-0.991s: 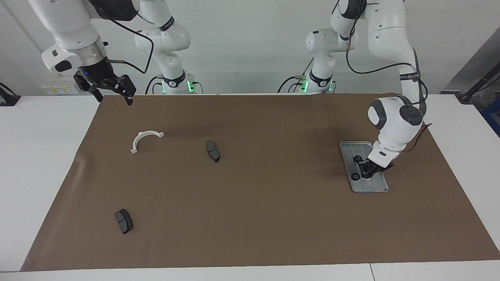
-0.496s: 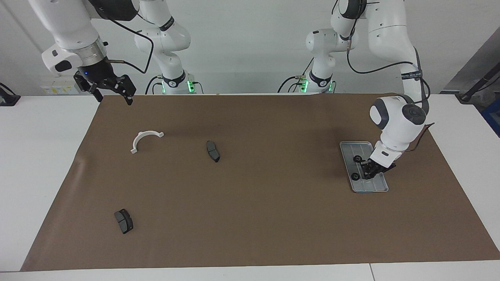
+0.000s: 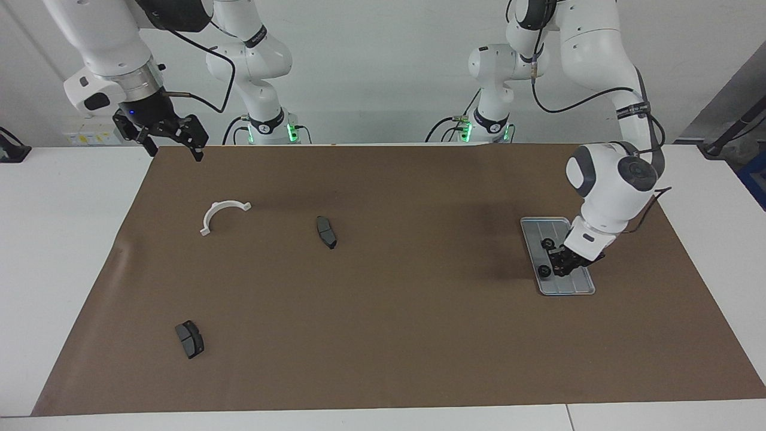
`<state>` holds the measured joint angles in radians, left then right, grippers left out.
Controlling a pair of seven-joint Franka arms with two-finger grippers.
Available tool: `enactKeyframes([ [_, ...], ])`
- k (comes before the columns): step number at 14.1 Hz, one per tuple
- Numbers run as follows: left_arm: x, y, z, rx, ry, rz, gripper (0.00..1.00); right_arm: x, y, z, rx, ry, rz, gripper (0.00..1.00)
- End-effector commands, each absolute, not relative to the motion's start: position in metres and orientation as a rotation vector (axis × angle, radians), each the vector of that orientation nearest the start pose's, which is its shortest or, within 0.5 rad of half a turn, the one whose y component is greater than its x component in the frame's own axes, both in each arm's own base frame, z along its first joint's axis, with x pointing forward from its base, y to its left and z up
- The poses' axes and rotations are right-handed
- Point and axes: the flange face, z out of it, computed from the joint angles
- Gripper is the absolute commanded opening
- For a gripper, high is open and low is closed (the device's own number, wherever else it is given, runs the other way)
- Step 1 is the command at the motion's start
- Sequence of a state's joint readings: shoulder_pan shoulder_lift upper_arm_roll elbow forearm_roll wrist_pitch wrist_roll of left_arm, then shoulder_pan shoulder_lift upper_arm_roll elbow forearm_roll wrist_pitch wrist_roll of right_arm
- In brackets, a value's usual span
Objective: Place bearing gear from tray to pile
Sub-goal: 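Grasp the black gear with the left gripper and lift it, then carry the gear with the left gripper and set it mid-table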
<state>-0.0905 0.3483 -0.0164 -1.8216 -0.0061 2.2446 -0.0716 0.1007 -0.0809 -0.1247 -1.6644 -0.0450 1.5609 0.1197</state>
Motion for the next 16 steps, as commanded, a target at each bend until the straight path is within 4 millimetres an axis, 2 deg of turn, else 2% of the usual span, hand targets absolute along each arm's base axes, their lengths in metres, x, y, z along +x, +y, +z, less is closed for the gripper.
enactKeyframes([
  [1,0.622,-0.174,0.353,-3.159,-0.056,-0.087,0.00,0.526,-0.019,0.622,-3.137,0.238,0.051,1.00],
  [4,0.590,-0.267,0.354,-3.175,-0.088,-0.107,0.00,0.526,-0.019,0.622,-3.137,0.238,0.051,1.00],
  [7,0.559,-0.340,0.349,-3.201,0.060,-0.170,0.00,0.526,-0.019,0.622,-3.138,0.238,0.051,1.00],
  [9,0.544,-0.369,0.340,-3.205,0.129,-0.175,0.00,0.526,-0.019,0.622,-3.138,0.238,0.054,1.00],
  [10,0.539,-0.378,0.339,-3.210,0.156,-0.187,0.09,0.526,-0.020,0.622,-3.137,0.240,0.054,1.00],
  [12,0.532,-0.389,0.340,-3.214,0.186,-0.198,0.87,0.526,-0.020,0.622,-3.137,0.240,0.051,1.00],
  [13,0.532,-0.389,0.340,-3.214,0.186,-0.201,1.00,0.526,-0.019,0.622,-3.137,0.238,0.051,1.00],
  [16,0.543,-0.377,0.347,-3.214,0.148,-0.208,1.00,0.526,-0.019,0.622,-3.136,0.238,0.051,1.00],
])
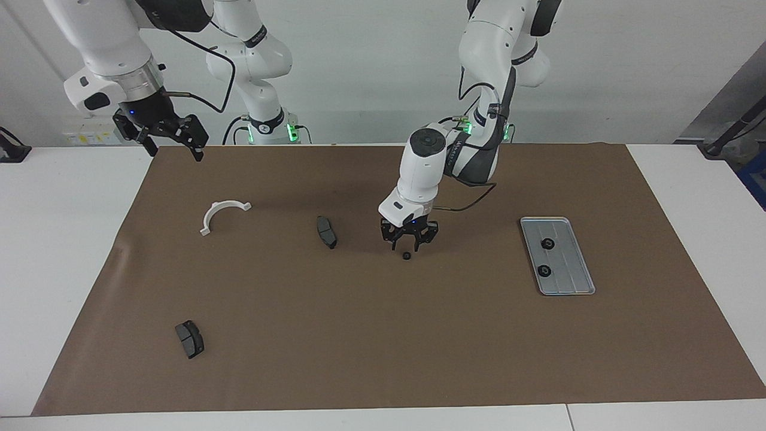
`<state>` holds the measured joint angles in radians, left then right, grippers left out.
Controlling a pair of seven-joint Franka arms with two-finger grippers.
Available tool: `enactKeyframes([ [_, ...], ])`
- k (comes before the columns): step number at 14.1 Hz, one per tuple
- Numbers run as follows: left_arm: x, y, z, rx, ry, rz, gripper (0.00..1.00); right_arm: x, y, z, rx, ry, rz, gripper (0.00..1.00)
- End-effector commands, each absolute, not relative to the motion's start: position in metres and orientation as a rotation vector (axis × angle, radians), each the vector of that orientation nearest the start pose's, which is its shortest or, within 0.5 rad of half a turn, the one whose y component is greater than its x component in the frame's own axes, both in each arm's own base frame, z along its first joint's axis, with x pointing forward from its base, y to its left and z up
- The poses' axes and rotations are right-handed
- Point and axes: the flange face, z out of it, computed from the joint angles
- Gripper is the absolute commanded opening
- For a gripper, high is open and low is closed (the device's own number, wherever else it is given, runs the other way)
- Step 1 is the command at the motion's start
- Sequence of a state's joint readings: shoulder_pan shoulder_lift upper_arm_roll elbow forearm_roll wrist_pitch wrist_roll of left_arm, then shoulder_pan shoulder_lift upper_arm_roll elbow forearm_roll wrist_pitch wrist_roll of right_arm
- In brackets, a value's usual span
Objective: Place bearing gear from tray to pile
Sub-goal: 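Carry the gear with the left gripper and set it mid-table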
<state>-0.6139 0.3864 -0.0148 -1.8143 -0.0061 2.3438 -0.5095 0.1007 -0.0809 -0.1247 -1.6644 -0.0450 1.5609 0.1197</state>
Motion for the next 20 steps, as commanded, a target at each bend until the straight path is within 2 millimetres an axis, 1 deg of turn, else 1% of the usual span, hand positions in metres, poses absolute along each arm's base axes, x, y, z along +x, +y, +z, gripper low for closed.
enactKeyframes([
  [1,0.556,-0.358,0.347,-3.211,0.101,-0.210,1.00,0.526,-0.019,0.623,-3.137,0.238,0.051,1.00],
  [2,0.575,-0.325,0.353,-3.208,0.025,-0.221,1.00,0.526,-0.019,0.622,-3.138,0.238,0.051,1.00],
  [3,0.595,-0.286,0.355,-3.199,-0.062,-0.219,1.00,0.526,-0.019,0.623,-3.137,0.238,0.049,1.00],
  [4,0.608,-0.257,0.356,-3.193,-0.121,-0.222,0.94,0.526,-0.019,0.622,-3.138,0.238,0.054,1.00],
  [5,0.620,-0.223,0.357,-3.185,-0.172,-0.225,0.90,0.526,-0.019,0.623,-3.137,0.238,0.049,1.00],
  [6,0.630,-0.186,0.356,-3.175,-0.201,-0.217,0.90,0.526,-0.020,0.622,-3.137,0.240,0.051,1.00],
  [8,0.641,-0.121,0.353,-3.155,-0.205,-0.166,0.90,0.526,-0.020,0.623,-3.137,0.240,0.049,1.00],
  [10,0.641,-0.078,0.349,-3.145,-0.218,-0.127,0.90,0.526,-0.019,0.622,-3.138,0.231,0.051,1.00],
  [11,0.640,-0.065,0.347,-3.142,-0.247,-0.117,0.89,0.523,-0.018,0.620,-3.137,0.202,0.054,1.00],
  [12,0.636,-0.061,0.342,-3.140,-0.264,-0.110,0.89,0.524,-0.010,0.614,-3.134,0.198,0.014,1.00],
  [13,0.629,-0.056,0.335,-3.137,-0.280,-0.101,0.88,0.531,0.011,0.607,-3.131,0.170,-0.061,1.00],
  [14,0.625,-0.049,0.332,-3.137,-0.306,-0.119,0.88,0.533,0.021,0.601,-3.132,0.155,-0.076,1.00],
  [15,0.621,-0.038,0.326,-3.134,-0.335,-0.115,0.86,0.535,0.037,0.598,-3.133,0.136,-0.091,1.00],
  [16,0.619,-0.035,0.324,-3.132,-0.352,-0.115,0.83,0.539,0.053,0.589,-3.130,0.141,-0.112,1.00],
  [17,0.618,-0.029,0.322,-3.123,-0.421,-0.107,0.79,0.544,0.072,0.575,-3.129,0.129,-0.120,1.00],
  [18,0.618,-0.024,0.323,-3.112,-0.507,-0.109,0.75,0.555,0.094,0.555,-3.127,0.119,-0.107,1.00],
  [20,0.618,-0.024,0.322,-3.094,-0.620,-0.108,0.70,0.572,0.148,0.517,-3.093,0.223,-0.137,1.00],
])
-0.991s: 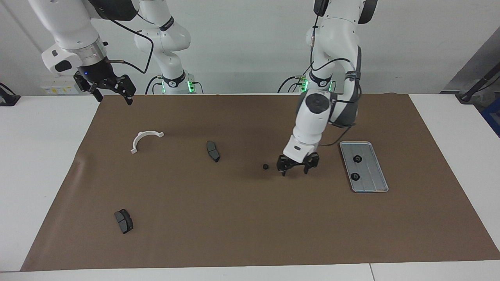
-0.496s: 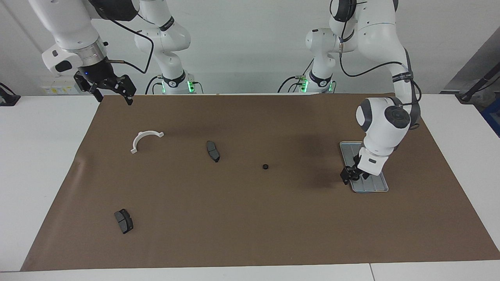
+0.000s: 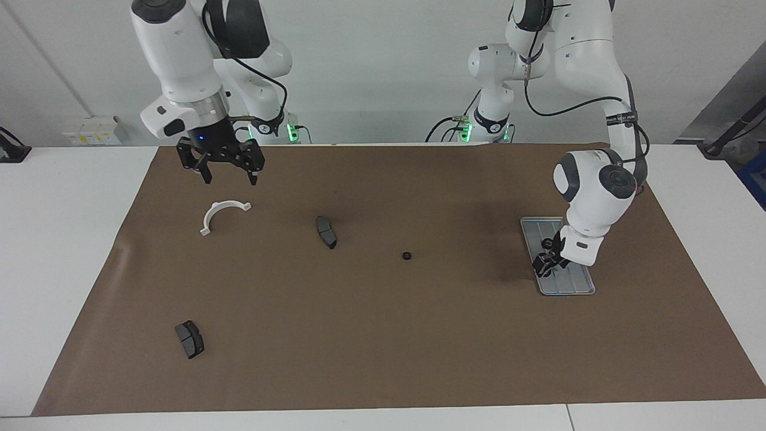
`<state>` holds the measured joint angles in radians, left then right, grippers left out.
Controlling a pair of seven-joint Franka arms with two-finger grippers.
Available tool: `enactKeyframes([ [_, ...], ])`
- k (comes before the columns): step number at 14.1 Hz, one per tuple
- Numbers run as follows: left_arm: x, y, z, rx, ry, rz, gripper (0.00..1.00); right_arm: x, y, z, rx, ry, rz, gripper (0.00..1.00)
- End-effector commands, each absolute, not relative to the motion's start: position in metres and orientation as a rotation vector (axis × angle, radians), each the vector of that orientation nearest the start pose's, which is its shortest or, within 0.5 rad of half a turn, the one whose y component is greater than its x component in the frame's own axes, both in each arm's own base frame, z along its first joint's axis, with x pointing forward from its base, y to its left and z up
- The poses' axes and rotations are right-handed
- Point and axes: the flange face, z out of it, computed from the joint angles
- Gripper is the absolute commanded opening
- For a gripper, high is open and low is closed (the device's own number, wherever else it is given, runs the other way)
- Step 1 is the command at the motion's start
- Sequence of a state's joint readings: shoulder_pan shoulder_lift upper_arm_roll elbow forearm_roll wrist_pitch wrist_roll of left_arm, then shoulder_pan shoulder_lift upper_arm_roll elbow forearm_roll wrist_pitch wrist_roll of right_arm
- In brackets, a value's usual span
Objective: Place bearing gear from tray to pile
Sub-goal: 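Carry the gear with the left gripper and set it mid-table, then reach the right gripper to the mid-table gear and grasp it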
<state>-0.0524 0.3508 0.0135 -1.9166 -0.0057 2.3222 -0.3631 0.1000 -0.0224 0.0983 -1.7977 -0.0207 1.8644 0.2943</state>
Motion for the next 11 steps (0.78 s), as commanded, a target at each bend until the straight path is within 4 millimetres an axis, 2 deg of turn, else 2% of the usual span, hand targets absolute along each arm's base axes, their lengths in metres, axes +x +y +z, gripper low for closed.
enactKeyframes([
  [1,0.618,-0.024,0.322,-3.088,-0.662,-0.115,0.68,0.573,0.172,0.506,-3.084,0.242,-0.136,1.00],
  [3,0.618,-0.024,0.321,-3.081,-0.715,-0.136,0.66,0.582,0.201,0.474,-3.065,0.261,-0.134,1.00],
  [5,0.617,-0.025,0.317,-3.074,-0.764,-0.158,0.63,0.583,0.247,0.437,-3.033,0.285,-0.140,1.00],
  [7,0.616,-0.028,0.313,-3.065,-0.819,-0.181,0.61,0.575,0.287,0.418,-3.034,0.227,-0.159,1.00],
  [10,0.617,-0.031,0.311,-3.056,-0.870,-0.191,0.59,0.565,0.334,0.385,-3.054,0.222,-0.250,1.00],
  [11,0.616,-0.032,0.309,-3.055,-0.872,-0.187,0.58,0.565,0.344,0.378,-3.052,0.235,-0.259,1.00],
])
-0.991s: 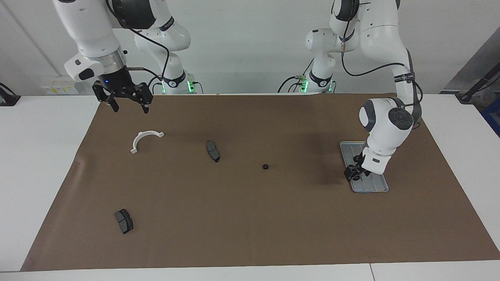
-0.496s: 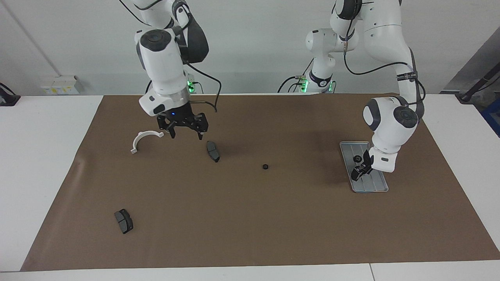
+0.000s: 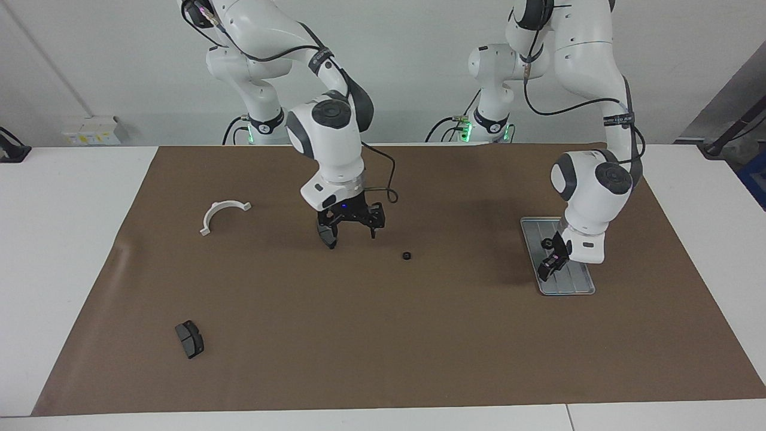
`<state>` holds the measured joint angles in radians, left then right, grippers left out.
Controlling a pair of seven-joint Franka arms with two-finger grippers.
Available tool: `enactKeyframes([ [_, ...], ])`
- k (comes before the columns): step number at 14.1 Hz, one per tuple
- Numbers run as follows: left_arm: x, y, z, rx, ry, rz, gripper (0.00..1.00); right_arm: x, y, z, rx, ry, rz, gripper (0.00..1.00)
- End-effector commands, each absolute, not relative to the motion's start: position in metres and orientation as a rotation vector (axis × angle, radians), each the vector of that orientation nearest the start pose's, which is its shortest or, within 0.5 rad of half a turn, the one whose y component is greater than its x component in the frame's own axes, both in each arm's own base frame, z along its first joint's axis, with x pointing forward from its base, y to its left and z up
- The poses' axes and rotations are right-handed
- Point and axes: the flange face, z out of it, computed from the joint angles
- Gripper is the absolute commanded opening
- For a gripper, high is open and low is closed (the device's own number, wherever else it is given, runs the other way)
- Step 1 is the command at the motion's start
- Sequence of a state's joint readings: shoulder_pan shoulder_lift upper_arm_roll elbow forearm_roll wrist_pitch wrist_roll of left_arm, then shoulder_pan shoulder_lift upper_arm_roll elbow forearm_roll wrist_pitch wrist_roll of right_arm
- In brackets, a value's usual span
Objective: Place bearing gear from tray to pile
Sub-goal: 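Reach the right gripper to the mid-table gear and grasp it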
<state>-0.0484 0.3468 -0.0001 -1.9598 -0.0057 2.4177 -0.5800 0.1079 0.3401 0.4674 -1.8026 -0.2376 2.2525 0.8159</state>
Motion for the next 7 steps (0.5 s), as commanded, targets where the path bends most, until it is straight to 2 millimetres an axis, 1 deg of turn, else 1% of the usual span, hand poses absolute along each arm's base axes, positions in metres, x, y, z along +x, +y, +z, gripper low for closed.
enactKeyframes([
  [1,0.616,-0.033,0.309,-3.054,-0.875,-0.187,0.57,0.566,0.355,0.367,-3.054,0.239,-0.254,1.00],
  [2,0.616,-0.034,0.308,-3.053,-0.879,-0.184,0.55,0.566,0.367,0.352,-3.067,0.231,-0.257,1.00],
  [3,0.616,-0.034,0.308,-3.050,-0.891,-0.184,0.53,0.565,0.379,0.329,-3.092,0.224,-0.265,1.00],
  [4,0.615,-0.034,0.307,-3.049,-0.893,-0.179,0.51,0.565,0.397,0.316,-3.098,0.205,-0.286,1.00],
  [5,0.614,-0.034,0.306,-3.048,-0.893,-0.172,0.46,0.572,0.402,0.310,-3.104,0.201,-0.317,1.00],
  [7,0.614,-0.034,0.305,-3.046,-0.895,-0.167,0.38,0.565,0.416,0.302,-3.104,0.165,-0.309,1.00],
])
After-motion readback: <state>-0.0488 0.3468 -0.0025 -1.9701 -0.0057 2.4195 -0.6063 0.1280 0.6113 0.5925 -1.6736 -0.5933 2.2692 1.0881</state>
